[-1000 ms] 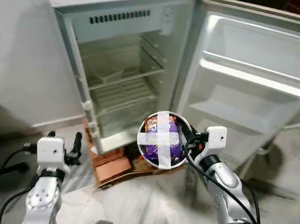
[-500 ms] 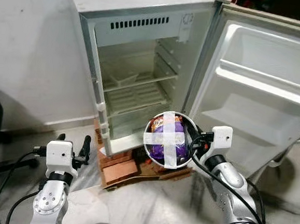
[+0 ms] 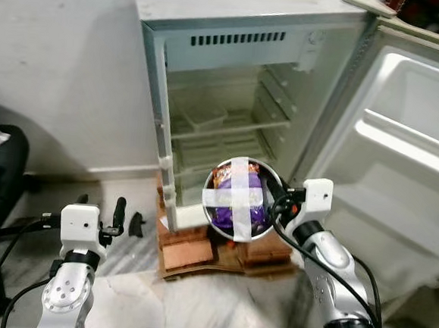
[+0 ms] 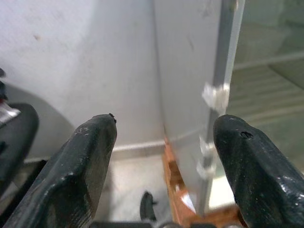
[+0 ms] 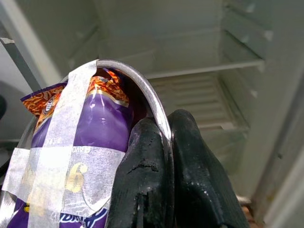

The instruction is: Restocking fridge

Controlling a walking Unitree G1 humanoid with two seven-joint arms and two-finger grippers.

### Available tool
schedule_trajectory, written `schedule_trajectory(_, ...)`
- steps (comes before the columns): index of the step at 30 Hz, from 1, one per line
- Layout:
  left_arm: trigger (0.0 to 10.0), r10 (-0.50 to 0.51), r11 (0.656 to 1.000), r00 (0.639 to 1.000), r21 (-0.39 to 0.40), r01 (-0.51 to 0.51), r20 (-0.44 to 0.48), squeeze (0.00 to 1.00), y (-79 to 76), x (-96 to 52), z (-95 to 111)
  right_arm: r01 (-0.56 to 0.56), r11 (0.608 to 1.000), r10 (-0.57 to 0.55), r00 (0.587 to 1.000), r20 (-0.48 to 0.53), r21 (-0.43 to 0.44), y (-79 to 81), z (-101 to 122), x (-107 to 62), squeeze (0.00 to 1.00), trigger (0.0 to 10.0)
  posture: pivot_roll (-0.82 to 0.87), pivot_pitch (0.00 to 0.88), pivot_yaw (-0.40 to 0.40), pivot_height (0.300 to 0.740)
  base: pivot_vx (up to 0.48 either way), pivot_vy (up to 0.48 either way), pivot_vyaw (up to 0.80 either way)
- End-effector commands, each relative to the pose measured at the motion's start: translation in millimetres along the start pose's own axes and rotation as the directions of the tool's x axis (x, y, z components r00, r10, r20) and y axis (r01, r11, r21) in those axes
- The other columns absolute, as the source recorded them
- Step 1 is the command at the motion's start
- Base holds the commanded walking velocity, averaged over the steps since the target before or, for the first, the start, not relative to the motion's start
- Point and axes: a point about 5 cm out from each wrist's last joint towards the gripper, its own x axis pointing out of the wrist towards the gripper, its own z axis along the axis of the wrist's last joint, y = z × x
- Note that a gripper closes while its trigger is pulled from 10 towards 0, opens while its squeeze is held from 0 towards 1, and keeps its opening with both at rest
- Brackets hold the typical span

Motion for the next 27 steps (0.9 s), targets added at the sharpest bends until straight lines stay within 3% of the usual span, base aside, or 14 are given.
schedule_trajectory(1,10.0,-0.020,1.000,1.000,-0.005,0.020,-0.004,0.00,-5.0,-1.8,-0.9,0.029,0.999,-0.028,0.999,0.018,-0.015,-9.2,3.9,-4.2,0.00,10.0,0.11,0.000,-0.019,0.740,0.326,0.000,0.49)
schedule_trajectory(10,10.0,-0.026,1.000,1.000,-0.002,0.026,-0.014,0.00,-7.0,-2.8,-2.9,0.024,0.999,-0.024,1.000,0.015,-0.023,-8.2,2.8,-5.0,0.00,10.0,0.10,0.003,-0.020,0.740,0.311,0.000,0.48)
schedule_trajectory(27,10.0,-0.022,1.000,0.999,0.001,0.022,-0.028,0.00,-6.5,-4.9,-4.0,0.128,0.991,-0.127,0.991,0.031,-0.034,-17.7,5.5,-4.2,0.00,10.0,0.11,0.014,-0.021,0.740,0.244,0.000,0.00)
